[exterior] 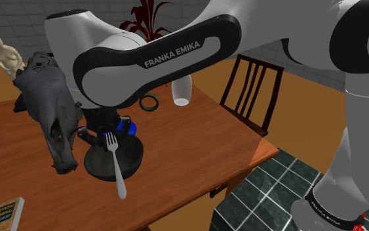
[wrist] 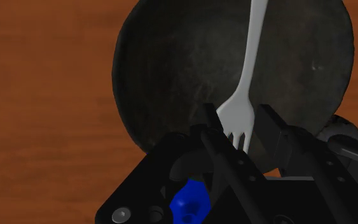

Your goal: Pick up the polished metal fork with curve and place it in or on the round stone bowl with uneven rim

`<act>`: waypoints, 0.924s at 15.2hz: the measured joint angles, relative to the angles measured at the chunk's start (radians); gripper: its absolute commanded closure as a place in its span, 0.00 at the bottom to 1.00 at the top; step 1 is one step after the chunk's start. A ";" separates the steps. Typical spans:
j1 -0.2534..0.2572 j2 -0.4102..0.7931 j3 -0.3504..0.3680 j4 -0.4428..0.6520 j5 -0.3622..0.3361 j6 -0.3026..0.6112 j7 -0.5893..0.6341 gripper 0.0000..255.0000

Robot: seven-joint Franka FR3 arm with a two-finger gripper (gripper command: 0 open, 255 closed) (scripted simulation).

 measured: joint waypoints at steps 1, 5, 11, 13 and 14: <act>-0.001 0.002 -0.001 -0.011 -0.002 0.012 0.002 1.00; -0.001 0.004 -0.002 -0.019 -0.003 0.023 0.003 1.00; -0.001 0.004 -0.002 -0.019 -0.003 0.023 0.003 0.00; -0.001 0.004 -0.002 -0.019 -0.003 0.023 0.003 0.00; -0.001 0.004 -0.002 -0.019 -0.003 0.023 0.003 0.00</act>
